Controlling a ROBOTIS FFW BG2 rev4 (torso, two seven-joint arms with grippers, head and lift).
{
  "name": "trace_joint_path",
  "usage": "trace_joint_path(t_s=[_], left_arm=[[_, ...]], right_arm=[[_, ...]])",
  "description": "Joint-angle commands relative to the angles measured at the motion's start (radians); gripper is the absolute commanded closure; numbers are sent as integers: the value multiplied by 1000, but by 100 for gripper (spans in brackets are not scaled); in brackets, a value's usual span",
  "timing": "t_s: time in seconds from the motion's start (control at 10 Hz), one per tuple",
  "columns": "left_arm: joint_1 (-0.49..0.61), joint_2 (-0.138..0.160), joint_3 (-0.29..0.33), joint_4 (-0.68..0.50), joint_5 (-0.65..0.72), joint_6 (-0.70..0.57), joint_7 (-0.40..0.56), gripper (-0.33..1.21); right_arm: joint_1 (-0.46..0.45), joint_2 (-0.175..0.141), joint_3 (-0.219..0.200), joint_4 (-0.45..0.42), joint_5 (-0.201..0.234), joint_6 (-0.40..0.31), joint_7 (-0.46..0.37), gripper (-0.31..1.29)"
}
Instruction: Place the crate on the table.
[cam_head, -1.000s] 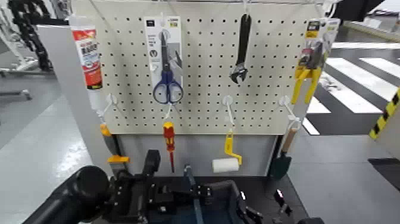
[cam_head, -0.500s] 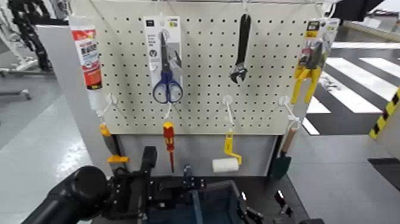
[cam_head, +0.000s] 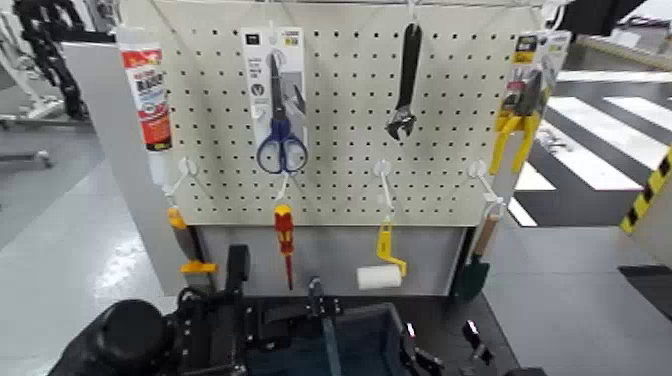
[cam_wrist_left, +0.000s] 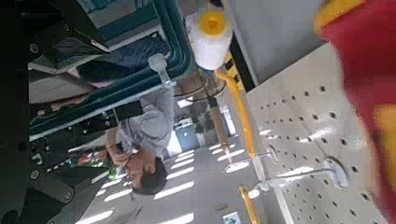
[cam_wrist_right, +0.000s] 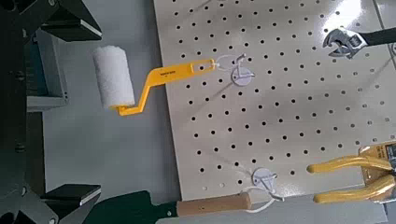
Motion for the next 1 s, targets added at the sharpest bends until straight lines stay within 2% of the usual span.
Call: trace_joint_path(t_s=[0.1, 0.3, 0.4, 0.6, 0.8, 1.0], left_arm=[[153, -27, 151, -190, -8, -2, 122, 36], [263, -51, 237, -344, -111, -86, 255, 36], [314, -60, 248, -402, -178, -149, 300, 36], [406, -68, 233, -486, -293, -313, 364, 36], [458, -80, 230, -539, -480, -459, 369, 36], [536, -106, 233, -554, -646, -652, 399, 36]], right_arm=[[6, 2, -5, -4, 2, 4, 0, 15], [9, 2, -8, -7, 2, 5, 0, 15], [9, 2, -8, -9, 2, 5, 0, 15], [12, 4, -14, -10, 2, 5, 0, 15], [14, 4, -16, -12, 2, 4, 0, 15], [17, 4, -19, -13, 2, 4, 0, 15]])
